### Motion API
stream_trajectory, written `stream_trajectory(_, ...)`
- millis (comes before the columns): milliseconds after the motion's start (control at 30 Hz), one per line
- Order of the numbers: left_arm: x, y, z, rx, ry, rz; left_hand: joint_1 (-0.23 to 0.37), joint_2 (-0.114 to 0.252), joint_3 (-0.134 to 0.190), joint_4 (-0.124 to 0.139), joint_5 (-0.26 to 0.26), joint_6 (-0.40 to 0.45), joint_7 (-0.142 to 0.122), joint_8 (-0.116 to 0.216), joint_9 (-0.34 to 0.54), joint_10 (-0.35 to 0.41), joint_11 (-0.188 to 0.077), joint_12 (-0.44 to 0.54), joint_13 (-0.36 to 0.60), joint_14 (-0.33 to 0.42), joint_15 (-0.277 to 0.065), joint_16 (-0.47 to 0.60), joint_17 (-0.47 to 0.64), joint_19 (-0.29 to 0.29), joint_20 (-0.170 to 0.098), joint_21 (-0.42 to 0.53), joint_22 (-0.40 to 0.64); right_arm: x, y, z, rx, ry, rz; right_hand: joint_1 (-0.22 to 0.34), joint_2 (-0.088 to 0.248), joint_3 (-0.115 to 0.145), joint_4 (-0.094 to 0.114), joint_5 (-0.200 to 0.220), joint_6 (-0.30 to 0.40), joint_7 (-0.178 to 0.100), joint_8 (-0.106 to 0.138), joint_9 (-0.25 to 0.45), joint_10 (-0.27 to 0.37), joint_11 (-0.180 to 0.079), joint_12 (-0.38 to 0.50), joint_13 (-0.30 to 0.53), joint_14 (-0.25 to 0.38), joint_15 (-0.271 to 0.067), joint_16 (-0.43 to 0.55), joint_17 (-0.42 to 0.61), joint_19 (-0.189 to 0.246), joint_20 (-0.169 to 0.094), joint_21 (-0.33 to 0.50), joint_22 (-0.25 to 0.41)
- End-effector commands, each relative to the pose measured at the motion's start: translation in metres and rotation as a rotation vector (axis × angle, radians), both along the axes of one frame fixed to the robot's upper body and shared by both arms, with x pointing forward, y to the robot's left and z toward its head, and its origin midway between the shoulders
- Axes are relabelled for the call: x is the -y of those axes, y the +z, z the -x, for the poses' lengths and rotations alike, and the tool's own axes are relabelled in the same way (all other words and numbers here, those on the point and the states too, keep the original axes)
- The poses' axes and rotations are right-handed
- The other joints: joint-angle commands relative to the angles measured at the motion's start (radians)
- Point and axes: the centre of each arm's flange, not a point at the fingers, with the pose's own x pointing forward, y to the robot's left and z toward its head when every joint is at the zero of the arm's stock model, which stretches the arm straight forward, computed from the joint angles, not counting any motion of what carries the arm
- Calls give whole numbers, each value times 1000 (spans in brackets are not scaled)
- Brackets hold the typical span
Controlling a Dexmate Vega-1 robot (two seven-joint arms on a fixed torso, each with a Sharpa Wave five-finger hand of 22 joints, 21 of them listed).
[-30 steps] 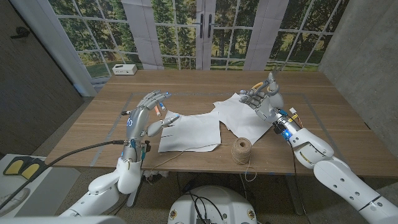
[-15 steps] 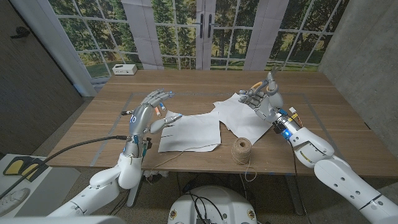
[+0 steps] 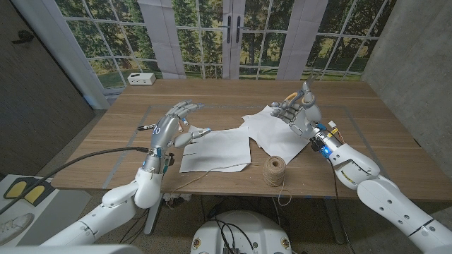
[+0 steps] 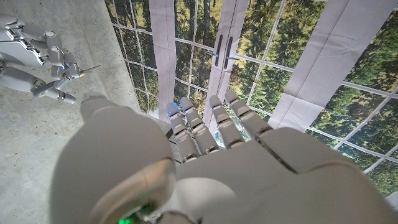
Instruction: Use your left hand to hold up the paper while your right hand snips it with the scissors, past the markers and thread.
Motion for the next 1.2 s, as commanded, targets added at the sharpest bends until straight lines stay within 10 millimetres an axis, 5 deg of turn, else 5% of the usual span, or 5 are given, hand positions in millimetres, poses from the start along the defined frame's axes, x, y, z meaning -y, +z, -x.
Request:
stream_trajectory(33, 7, 3, -2, 89, 6, -12, 38, 9, 19, -17, 4, 159, 2, 53, 4, 111, -1, 31, 4, 43, -170, 23, 2, 21, -41, 11, 2, 2, 1, 1, 0, 10, 5, 4, 10, -1, -7, 8, -54, 44, 3, -1, 91, -16, -2, 6, -42, -96, -4, 2, 10, 0, -3, 3)
stream_trajectory(400, 14, 19, -6, 53, 56, -124, 36, -14, 7, -16, 2, 6, 1, -8, 2, 46, 0, 0, 3, 5, -168, 4, 1, 7, -32, 4, 3, 0, 6, 4, 11, 9, 32, 9, 15, 1, -14, 9, -59, 43, 8, 0, 89, -14, -5, 9, -43, -97, -5, 1, 14, 0, -13, 3)
stream_trajectory(667, 24, 31, -12, -39, 119, -236, 10, -19, 7, -6, -5, -121, 4, -10, 4, -22, 0, 1, 4, -47, -166, 8, 2, -23, -20, 2, 2, 0, 7, 5, 18, 13, 55, 8, 18, 1, -17, 9, -63, 45, 8, -2, 87, -8, -10, 7, -45, -94, -6, 0, 14, 3, -20, 4)
stream_trajectory(800, 26, 33, -18, -61, 112, -249, -17, -26, 7, -3, -12, -342, 11, -18, 6, -65, 1, 3, 5, -74, -165, 8, 1, -41, -12, 4, 2, 1, 7, 4, 12, 15, 59, 7, 19, 1, -18, 9, -64, 45, 9, -2, 86, -9, -12, 6, -50, -90, -8, 0, 15, 4, -24, 4)
stream_trajectory(1200, 37, 39, -21, -53, 138, -316, -21, -27, 10, -6, -11, -250, 28, 32, 6, -62, 1, 10, 4, -76, -166, 9, 0, -41, -14, 5, 1, 2, 8, 6, 22, 19, 78, 4, 21, 0, -21, 7, -71, 44, 7, -10, 79, -11, -21, 4, -52, -90, -10, -2, 17, 6, -34, 4)
